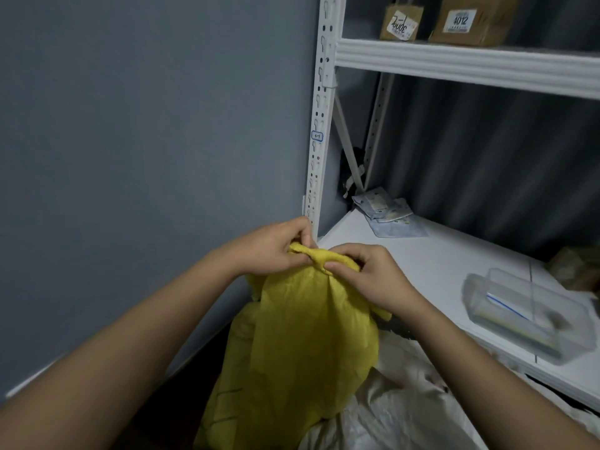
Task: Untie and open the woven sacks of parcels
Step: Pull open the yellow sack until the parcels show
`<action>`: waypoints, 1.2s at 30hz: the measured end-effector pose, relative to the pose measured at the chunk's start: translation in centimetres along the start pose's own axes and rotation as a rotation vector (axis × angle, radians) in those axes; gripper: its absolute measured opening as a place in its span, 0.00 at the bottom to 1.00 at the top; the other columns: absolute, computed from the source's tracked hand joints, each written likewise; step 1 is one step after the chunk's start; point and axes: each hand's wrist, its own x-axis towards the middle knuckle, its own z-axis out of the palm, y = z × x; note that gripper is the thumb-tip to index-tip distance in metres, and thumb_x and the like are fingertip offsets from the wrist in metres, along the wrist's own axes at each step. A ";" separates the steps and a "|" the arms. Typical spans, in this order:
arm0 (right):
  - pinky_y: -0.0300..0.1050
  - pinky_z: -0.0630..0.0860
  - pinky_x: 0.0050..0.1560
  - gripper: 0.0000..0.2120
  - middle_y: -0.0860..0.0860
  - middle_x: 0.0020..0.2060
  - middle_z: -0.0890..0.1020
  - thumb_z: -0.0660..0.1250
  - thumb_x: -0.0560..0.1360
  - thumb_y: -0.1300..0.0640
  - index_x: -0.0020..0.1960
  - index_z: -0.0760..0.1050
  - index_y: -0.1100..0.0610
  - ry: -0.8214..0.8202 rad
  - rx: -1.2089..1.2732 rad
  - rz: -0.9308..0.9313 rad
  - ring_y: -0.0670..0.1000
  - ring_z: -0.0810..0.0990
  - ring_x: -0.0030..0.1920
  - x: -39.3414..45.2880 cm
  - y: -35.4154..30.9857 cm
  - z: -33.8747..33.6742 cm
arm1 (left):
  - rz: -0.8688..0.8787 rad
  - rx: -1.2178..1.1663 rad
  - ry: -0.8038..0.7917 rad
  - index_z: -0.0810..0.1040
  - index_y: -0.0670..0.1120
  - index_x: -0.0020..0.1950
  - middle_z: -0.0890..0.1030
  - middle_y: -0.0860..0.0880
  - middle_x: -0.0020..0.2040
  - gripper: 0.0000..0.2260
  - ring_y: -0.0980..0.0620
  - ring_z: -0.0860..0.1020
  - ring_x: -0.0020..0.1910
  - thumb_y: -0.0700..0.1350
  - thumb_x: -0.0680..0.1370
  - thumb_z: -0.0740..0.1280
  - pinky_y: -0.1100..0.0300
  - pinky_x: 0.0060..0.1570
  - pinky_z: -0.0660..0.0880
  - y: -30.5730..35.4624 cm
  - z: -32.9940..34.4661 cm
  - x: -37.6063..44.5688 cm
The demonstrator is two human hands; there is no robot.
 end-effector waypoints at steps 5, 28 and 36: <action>0.44 0.70 0.33 0.09 0.51 0.37 0.77 0.61 0.73 0.52 0.42 0.76 0.57 0.157 -0.772 -0.511 0.51 0.75 0.37 -0.8 0.7 0.6 | -0.027 0.045 -0.159 0.74 0.51 0.52 0.78 0.55 0.45 0.07 0.57 0.75 0.44 0.49 0.76 0.69 0.62 0.43 0.71 0.2 0.7 0.5; 0.40 0.74 0.30 0.13 0.49 0.38 0.84 0.63 0.70 0.55 0.51 0.83 0.53 0.446 -0.664 -0.261 0.53 0.82 0.36 -3.2 1.0 5.3 | -0.515 -0.757 0.605 0.73 0.43 0.50 0.77 0.48 0.44 0.12 0.53 0.77 0.42 0.51 0.77 0.66 0.61 0.42 0.79 2.5 7.9 -4.0; 0.44 0.75 0.54 0.18 0.49 0.56 0.82 0.68 0.75 0.53 0.65 0.76 0.52 -0.238 -0.203 -0.021 0.40 0.78 0.48 -6.8 -0.9 6.1 | -0.584 -0.723 0.604 0.74 0.35 0.56 0.80 0.45 0.42 0.12 0.50 0.79 0.39 0.31 0.73 0.68 0.55 0.41 0.77 0.9 9.0 -5.0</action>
